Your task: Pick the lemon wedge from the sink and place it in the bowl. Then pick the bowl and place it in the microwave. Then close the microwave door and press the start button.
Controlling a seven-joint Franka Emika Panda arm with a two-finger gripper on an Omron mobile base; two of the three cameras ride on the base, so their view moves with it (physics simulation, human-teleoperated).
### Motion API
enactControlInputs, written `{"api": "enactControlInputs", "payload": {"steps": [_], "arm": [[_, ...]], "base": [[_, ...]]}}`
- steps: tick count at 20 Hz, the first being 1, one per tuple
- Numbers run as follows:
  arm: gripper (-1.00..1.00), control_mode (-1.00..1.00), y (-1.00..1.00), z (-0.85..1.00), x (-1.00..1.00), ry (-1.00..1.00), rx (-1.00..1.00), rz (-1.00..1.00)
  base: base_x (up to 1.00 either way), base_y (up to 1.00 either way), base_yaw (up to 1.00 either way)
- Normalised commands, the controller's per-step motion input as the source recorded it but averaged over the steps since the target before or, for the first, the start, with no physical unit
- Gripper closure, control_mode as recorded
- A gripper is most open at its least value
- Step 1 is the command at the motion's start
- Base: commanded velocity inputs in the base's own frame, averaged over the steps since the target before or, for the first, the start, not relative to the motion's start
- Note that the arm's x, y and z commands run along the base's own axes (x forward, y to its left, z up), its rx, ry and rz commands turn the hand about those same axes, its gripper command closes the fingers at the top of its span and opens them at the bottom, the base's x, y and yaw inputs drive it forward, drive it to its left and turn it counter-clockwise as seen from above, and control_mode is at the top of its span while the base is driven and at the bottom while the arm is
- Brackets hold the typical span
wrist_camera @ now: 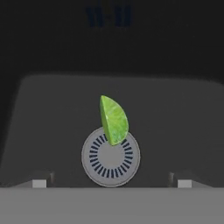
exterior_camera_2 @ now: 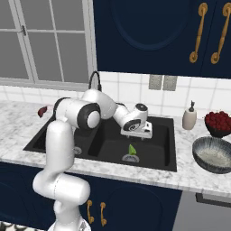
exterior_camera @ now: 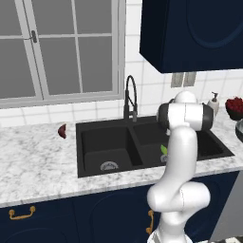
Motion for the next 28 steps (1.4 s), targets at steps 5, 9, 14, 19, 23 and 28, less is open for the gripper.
{"api": "enactControlInputs", "payload": {"steps": [5, 9, 14, 19, 23, 28], "arm": [[-1.0, -1.0, 0.0, -0.3, 0.1, 0.0, 0.0, 0.0], [-1.0, -1.0, 0.16, -0.31, 0.04, 0.0, 0.0, 0.0], [-1.0, -1.0, 0.45, -0.3, 0.0, 0.0, -0.02, 0.0], [-1.0, -1.0, 0.05, -0.3, 0.02, 0.02, 0.0, 0.01], [-1.0, -1.0, 0.0, -0.27, 0.16, 0.0, 0.0, 0.04], [-1.0, -1.0, 0.0, -0.31, 0.22, 0.0, 0.0, 0.03]], "base": [[0.0, 0.0, 0.0], [0.0, 0.0, 0.0], [0.0, 0.0, 0.0], [0.0, 0.0, 0.0], [0.0, 0.0, 0.0], [0.0, 0.0, 0.0]]}}
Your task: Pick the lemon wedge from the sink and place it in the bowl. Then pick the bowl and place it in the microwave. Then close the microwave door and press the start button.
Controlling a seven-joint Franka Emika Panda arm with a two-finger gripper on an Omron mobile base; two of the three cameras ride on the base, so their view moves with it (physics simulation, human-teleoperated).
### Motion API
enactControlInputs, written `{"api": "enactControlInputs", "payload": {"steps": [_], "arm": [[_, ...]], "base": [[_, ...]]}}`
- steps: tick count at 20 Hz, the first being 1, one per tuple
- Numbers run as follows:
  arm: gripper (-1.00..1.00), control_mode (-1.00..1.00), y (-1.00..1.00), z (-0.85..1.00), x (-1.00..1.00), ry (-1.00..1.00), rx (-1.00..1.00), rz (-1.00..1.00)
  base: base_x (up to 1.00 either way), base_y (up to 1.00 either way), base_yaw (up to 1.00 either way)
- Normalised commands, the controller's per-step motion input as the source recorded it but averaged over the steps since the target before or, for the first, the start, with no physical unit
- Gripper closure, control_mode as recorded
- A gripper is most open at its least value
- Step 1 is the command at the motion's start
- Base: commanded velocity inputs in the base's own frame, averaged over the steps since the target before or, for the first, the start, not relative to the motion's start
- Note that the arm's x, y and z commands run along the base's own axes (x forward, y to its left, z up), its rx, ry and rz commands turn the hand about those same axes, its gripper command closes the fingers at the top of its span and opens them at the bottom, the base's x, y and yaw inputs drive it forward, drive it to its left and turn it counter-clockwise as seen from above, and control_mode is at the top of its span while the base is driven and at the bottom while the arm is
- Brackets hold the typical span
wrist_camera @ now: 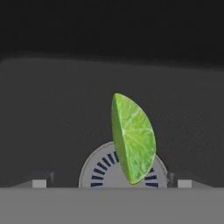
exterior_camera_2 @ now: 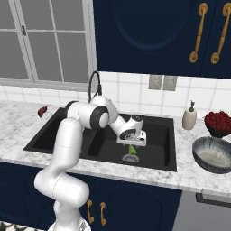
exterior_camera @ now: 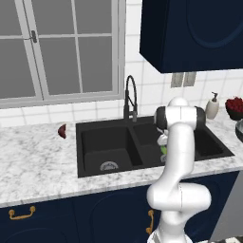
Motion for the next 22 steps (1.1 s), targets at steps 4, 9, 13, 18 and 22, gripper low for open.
{"api": "enactControlInputs", "payload": {"steps": [4, 9, 13, 18, 22], "arm": [[-1.0, -1.0, 0.0, -0.32, 0.23, 0.01, 0.0, 0.04], [-1.0, -1.0, 0.0, -0.38, 0.22, 0.0, 0.0, 0.04], [-1.0, -1.0, 0.0, -0.48, 0.16, 0.0, 0.0, 0.03], [-1.0, -1.0, -0.07, -0.42, 0.15, 0.02, 0.0, 0.03], [1.0, -1.0, -0.06, -0.43, 0.09, 0.01, 0.0, 0.02]], "base": [[0.0, 0.0, 0.0], [0.0, 0.0, 0.0], [0.0, 0.0, 0.0], [0.0, 0.0, 0.0], [0.0, 0.0, 0.0]]}}
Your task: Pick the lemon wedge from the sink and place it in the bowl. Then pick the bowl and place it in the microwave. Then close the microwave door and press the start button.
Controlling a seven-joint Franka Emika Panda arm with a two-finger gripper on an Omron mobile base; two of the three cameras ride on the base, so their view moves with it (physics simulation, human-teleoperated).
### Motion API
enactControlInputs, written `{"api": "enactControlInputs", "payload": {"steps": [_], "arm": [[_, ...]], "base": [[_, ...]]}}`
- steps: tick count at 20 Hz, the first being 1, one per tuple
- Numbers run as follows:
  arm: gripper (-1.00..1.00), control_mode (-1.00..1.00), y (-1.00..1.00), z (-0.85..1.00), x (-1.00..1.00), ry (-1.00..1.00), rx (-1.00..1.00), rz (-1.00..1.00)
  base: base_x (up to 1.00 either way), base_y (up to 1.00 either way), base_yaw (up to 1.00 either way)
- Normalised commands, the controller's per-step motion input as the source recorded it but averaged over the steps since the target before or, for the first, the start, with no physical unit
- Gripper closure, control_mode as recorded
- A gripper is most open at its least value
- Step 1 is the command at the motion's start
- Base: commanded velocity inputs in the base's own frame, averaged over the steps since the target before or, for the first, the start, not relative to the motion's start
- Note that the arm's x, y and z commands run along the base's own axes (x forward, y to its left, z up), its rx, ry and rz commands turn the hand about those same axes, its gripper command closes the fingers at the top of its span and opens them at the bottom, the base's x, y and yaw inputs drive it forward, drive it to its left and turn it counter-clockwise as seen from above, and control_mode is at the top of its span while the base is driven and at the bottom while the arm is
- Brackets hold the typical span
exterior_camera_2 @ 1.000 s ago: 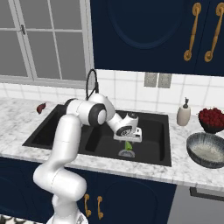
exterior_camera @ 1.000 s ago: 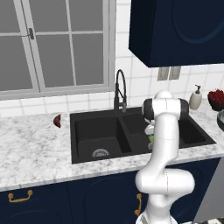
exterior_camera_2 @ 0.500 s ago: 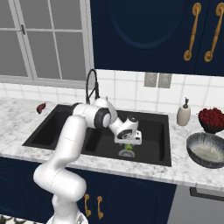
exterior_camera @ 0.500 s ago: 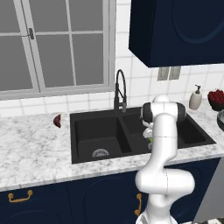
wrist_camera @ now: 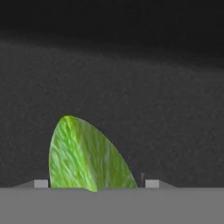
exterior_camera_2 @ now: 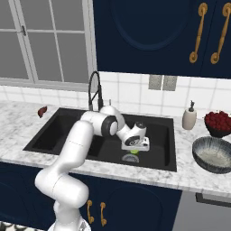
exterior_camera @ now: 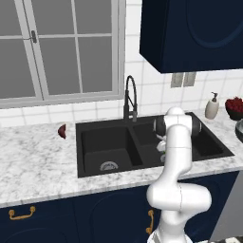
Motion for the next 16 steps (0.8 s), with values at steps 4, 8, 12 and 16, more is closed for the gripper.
{"api": "enactControlInputs", "payload": {"steps": [4, 8, 12, 16], "arm": [[1.0, -1.0, 0.0, -0.45, -0.01, 0.03, 0.0, 0.0], [1.0, -1.0, 0.0, 0.11, -0.46, -0.03, 0.0, 0.0], [1.0, -1.0, 0.0, 0.65, -0.89, -0.22, 0.0, 0.0], [1.0, -1.0, 0.04, 0.86, -0.93, -0.19, 0.01, 0.0]], "base": [[0.0, 0.0, 0.0], [0.0, 0.0, 0.0], [0.0, 0.0, 0.0], [0.0, 0.0, 0.0]]}}
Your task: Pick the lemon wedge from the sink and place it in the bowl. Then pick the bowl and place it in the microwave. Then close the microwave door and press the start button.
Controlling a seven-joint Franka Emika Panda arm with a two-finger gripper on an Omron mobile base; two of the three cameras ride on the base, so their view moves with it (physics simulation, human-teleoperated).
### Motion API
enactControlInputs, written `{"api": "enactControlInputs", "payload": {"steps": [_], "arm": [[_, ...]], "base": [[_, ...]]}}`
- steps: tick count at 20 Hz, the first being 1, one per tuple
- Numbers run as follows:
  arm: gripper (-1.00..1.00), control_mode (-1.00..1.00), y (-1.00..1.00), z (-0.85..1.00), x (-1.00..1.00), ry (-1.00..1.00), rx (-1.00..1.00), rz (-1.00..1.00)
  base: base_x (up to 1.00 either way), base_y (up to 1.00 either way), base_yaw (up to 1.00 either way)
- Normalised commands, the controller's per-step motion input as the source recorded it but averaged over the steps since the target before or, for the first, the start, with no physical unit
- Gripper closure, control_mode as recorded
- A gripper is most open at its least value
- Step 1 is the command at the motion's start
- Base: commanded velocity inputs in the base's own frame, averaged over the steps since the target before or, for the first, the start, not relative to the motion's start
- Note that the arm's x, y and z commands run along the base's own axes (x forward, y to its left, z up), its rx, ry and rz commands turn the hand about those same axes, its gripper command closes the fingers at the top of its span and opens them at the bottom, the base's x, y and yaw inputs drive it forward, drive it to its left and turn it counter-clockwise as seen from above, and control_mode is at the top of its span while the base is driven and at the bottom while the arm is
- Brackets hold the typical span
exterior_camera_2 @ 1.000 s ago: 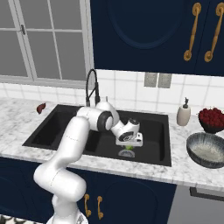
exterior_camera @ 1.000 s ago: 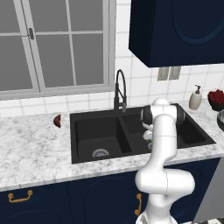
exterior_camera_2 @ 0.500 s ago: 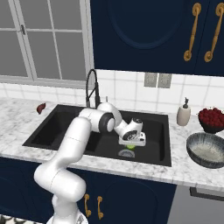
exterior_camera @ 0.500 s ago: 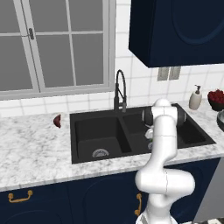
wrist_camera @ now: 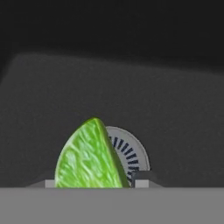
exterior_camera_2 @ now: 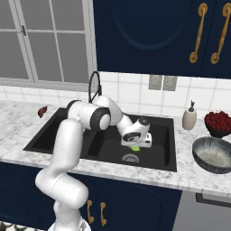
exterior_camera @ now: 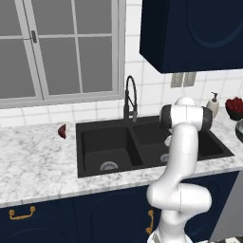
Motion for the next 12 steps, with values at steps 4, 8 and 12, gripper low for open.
{"api": "enactControlInputs", "payload": {"steps": [4, 8, 12], "arm": [[1.0, -1.0, 0.12, 1.0, -0.83, -0.23, 0.0, 0.0], [1.0, -1.0, 0.0, 1.0, -0.55, -0.15, 0.02, 0.0], [1.0, -1.0, 0.0, 1.0, -0.44, -0.02, 0.05, 0.0]], "base": [[0.0, 0.0, 0.0], [0.0, 0.0, 0.0], [0.0, 0.0, 0.0]]}}
